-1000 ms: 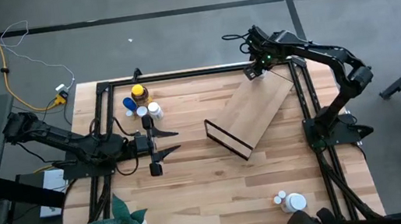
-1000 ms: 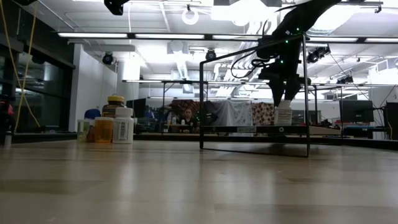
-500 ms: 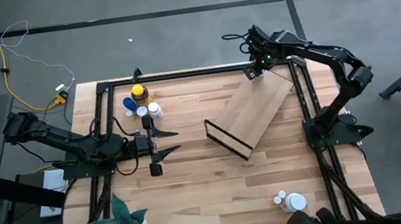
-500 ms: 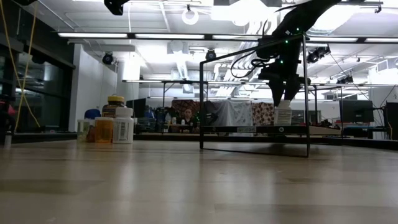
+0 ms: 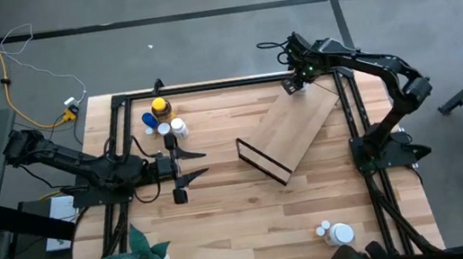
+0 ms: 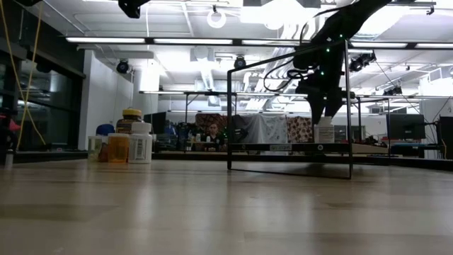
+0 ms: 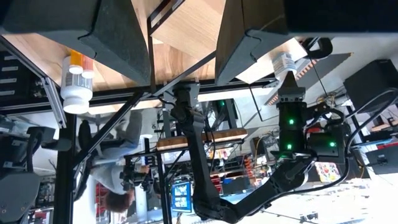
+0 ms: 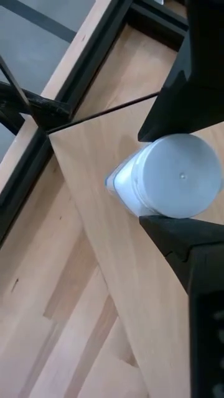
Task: Pick and place medicine bottles onto shelf by color
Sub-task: Put the bottom white medicine bottle on the shelf
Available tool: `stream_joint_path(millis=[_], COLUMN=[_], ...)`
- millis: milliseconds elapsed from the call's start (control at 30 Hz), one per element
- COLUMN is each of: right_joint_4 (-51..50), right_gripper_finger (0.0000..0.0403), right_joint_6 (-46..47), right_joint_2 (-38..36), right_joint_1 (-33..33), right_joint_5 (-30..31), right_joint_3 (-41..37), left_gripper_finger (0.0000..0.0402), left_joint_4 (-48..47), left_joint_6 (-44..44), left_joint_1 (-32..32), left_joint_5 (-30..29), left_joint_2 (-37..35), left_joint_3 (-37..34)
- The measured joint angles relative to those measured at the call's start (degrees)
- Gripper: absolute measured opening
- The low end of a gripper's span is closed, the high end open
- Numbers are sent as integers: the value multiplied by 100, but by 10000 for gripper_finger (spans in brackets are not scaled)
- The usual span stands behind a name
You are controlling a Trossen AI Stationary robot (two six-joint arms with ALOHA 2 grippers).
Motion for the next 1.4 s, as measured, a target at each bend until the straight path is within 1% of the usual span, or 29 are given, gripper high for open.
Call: stream_joint_path(millis=[333,867,1133,1400], right_joint_4=[-94,-360,-348,-215], right_gripper_finger=[186,186,186,186], right_joint_6=[-61,389,343,352], right_joint_2=[31,31,31,22], right_joint_1=[0,0,0,-1], right_joint_5=[31,-88,-685,-661], right_joint_3=[285,309,309,179], left_gripper_finger=[170,170,170,170], left_joint_4=[4,4,4,4], left_joint_6=[4,4,2,2], left_joint_1=[-2,-2,-1,0], left_joint_5=[0,0,0,0], left_joint_2=[0,0,0,0], left_joint_3=[0,0,0,0])
